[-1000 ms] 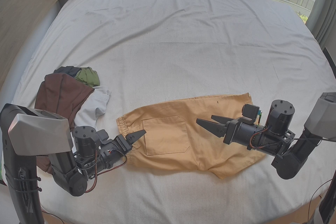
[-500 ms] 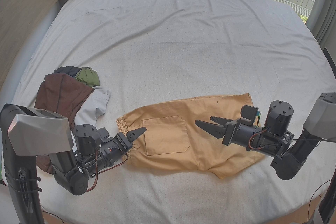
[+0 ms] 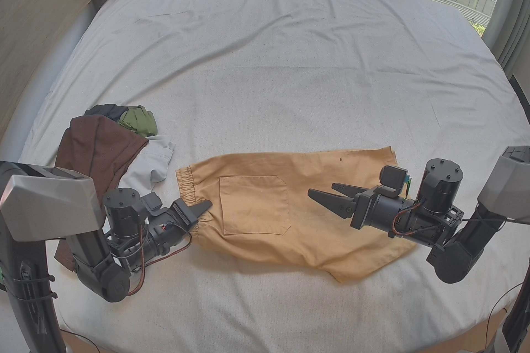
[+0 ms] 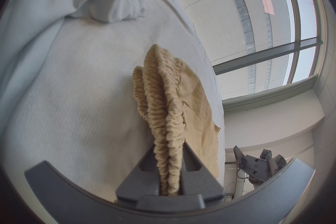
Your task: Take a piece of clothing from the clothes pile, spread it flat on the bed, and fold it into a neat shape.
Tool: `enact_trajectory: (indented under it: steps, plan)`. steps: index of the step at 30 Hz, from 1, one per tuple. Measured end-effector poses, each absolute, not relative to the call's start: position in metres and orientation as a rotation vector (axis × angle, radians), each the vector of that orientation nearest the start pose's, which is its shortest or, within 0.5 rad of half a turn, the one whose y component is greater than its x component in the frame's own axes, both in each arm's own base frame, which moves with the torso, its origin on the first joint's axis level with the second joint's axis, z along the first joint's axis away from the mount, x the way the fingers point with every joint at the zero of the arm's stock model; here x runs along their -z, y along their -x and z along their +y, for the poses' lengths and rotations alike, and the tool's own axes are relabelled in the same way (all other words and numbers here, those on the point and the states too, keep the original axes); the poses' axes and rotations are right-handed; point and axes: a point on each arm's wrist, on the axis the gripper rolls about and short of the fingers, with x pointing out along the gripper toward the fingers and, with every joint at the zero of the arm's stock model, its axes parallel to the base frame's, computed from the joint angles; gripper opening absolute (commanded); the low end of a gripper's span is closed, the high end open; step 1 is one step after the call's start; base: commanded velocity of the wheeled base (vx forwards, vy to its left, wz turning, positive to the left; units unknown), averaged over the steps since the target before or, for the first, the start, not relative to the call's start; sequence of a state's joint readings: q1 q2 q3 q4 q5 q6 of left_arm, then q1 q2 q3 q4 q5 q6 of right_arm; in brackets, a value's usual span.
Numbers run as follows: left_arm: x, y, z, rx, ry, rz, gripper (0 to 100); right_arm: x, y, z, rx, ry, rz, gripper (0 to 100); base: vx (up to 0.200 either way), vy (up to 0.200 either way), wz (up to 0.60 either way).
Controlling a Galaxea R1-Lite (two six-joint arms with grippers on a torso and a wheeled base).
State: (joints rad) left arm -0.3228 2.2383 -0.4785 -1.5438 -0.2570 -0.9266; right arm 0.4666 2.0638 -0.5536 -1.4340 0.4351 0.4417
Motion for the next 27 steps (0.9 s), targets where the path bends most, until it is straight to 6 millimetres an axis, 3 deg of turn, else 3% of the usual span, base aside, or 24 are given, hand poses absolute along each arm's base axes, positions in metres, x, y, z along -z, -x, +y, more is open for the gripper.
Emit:
enact_trajectory:
  steps: [6, 22, 27]
  plan:
    - [-0.042, -0.303, -0.09, 0.455, 0.875, 0.449, 0, -0.085, -0.29, 0.155, -0.866, -0.399, 0.274, 100, 0.0, 0.0, 0.0]
    - [-0.052, -0.29, -0.022, 0.514, 0.823, 0.448, 0, -0.08, -0.291, 0.157, -0.864, -0.397, 0.29, 100, 0.0, 0.0, 0.0]
    - [-0.057, -0.288, -0.016, 0.504, 0.82, 0.426, 0, -0.079, -0.291, 0.158, -0.866, -0.397, 0.294, 100, 0.0, 0.0, 0.0]
